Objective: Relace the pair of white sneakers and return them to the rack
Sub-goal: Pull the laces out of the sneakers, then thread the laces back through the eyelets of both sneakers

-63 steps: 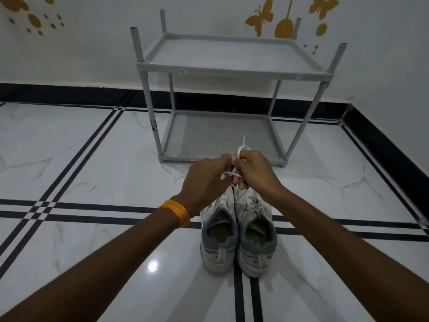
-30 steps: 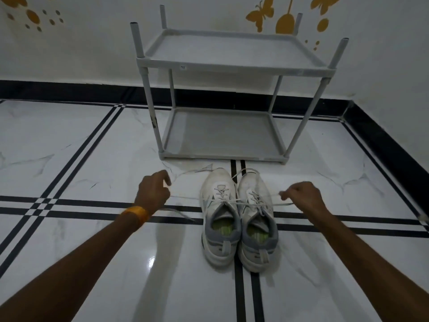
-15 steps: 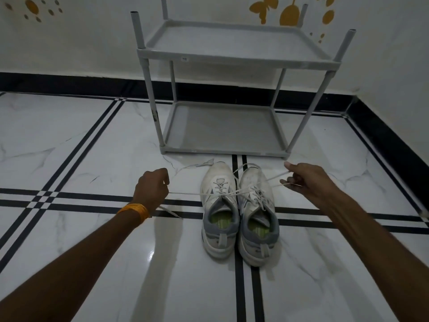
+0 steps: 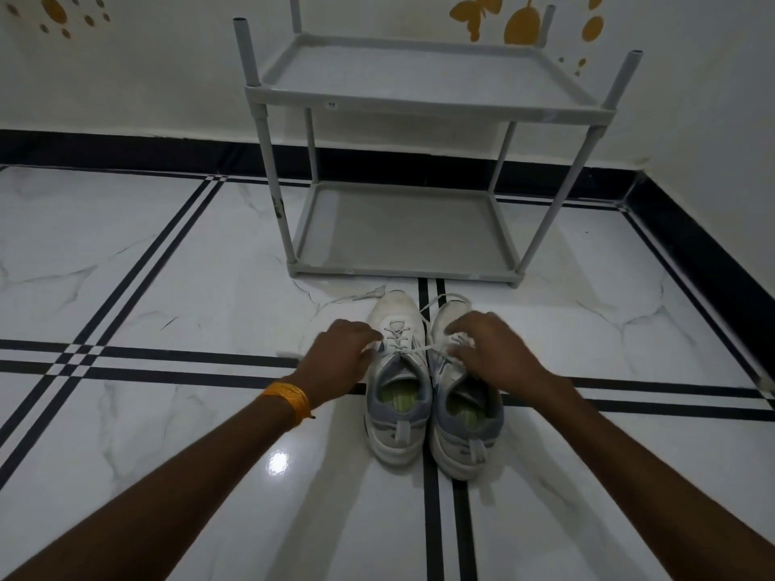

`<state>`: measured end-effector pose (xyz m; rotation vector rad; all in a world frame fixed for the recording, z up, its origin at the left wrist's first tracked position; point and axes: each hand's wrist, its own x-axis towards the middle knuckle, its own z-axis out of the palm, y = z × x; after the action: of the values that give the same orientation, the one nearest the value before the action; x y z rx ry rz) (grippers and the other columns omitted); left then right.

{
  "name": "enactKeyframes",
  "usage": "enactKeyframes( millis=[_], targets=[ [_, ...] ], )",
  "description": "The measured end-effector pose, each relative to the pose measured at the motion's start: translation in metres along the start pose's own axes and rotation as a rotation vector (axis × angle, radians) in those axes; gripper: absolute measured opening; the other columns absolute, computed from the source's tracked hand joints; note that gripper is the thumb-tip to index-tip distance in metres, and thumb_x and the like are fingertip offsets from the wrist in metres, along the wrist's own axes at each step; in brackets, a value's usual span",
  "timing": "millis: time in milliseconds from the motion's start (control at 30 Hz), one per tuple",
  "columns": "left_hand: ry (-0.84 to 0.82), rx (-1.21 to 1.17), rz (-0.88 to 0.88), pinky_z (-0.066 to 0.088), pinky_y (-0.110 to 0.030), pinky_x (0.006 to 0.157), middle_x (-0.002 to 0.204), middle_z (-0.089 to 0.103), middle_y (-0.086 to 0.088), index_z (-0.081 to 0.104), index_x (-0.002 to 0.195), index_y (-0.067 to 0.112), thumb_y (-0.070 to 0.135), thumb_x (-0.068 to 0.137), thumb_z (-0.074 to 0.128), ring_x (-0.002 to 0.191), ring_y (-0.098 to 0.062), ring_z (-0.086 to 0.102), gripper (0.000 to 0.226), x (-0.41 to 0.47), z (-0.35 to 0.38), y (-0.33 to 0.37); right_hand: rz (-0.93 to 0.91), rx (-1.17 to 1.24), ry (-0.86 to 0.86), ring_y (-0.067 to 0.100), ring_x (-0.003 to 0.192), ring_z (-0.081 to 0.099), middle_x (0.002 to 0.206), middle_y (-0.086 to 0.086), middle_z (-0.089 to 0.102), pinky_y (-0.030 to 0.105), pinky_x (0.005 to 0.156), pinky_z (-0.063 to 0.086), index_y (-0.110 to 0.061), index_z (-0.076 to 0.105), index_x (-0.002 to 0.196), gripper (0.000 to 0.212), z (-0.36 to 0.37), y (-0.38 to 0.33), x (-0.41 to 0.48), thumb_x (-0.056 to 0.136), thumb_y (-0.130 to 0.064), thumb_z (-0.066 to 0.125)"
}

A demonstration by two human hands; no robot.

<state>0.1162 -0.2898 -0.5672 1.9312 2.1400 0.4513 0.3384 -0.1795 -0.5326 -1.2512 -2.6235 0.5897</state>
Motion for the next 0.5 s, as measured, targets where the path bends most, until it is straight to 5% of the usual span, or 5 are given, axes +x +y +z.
enactKeyframes(
  millis=[200,500],
  targets=[
    [0.052,-0.204,-0.075,0.054,-0.040,0.076,0.090,0.069,-0.008,0.064,0.091,0.010,0.018,0.091,0.060,0.082,-0.026,0.062,0.009,0.001,0.010,0.020,-0.116,0.125,-0.074,0.017,0.078,0.065,0.088,0.004,0.073,0.037,0.075,0.054,-0.015,0.072,0.087,0.010,0.029,-0.025,0.006,0.089,-0.015,0.062],
    [-0.058,0.051,0.038,0.057,-0.038,0.077,0.095,0.072,-0.007,0.054,0.094,0.016,0.011,0.081,0.070,0.080,-0.024,0.065,0.021,-0.005,0.007,0.004,-0.036,0.023,0.023,0.029,0.073,0.063,0.077,0.013,0.071,0.037,0.064,0.049,-0.010,0.064,0.080,0.012,0.048,-0.010,-0.006,0.085,-0.008,0.053]
  ],
)
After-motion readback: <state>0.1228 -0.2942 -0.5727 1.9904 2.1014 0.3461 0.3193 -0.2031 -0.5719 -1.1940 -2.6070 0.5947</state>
